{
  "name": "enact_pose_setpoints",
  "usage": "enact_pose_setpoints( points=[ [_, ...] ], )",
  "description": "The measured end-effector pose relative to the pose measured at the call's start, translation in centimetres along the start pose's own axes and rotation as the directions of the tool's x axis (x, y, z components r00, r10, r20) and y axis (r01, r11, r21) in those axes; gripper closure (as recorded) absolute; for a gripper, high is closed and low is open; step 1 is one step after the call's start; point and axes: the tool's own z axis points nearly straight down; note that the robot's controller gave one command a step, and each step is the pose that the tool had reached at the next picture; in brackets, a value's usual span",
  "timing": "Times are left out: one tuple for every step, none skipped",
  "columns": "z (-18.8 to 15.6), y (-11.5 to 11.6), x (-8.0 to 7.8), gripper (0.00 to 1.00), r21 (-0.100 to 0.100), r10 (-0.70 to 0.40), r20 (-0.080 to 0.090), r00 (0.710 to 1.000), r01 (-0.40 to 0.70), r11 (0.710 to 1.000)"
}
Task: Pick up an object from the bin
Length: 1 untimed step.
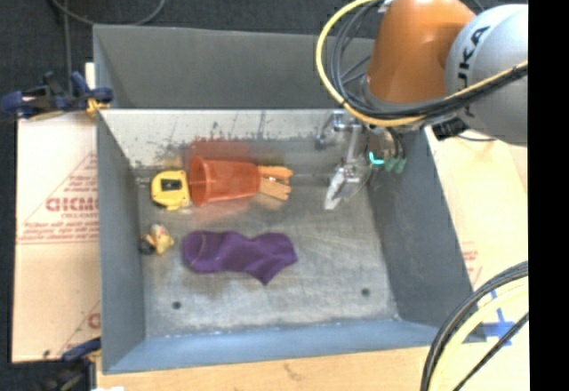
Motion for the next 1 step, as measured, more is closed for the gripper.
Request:
enact_pose_setpoints(
  points=[
    [-0.51,-0.01,-0.16,0.00,0.001,0.000,0.008,1.000,0.000,1.000]
  ],
)
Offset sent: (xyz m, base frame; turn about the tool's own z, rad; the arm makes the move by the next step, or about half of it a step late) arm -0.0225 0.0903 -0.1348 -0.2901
